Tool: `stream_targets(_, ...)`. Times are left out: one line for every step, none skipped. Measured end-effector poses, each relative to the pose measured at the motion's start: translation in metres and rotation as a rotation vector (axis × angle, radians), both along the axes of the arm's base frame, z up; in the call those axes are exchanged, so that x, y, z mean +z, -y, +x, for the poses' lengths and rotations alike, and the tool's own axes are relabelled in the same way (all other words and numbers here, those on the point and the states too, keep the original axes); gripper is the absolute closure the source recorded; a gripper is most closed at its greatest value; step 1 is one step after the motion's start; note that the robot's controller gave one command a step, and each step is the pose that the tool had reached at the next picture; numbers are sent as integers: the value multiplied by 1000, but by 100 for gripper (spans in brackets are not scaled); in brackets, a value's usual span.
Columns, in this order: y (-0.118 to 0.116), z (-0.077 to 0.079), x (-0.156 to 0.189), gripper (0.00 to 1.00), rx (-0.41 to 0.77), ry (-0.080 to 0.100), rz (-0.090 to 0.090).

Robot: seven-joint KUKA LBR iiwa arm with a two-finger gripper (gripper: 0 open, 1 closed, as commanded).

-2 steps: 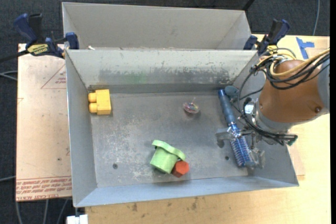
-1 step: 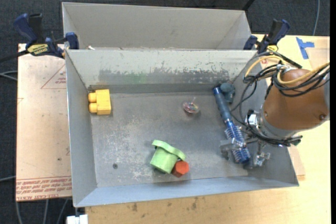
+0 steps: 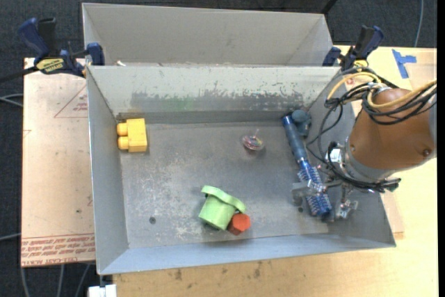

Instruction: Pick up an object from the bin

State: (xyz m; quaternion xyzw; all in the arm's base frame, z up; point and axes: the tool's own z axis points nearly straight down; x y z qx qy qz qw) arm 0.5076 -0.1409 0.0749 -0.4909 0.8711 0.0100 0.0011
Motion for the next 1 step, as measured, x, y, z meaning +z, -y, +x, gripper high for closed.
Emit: stream_targets(1, -4, 4, 0, 49, 8, -4)
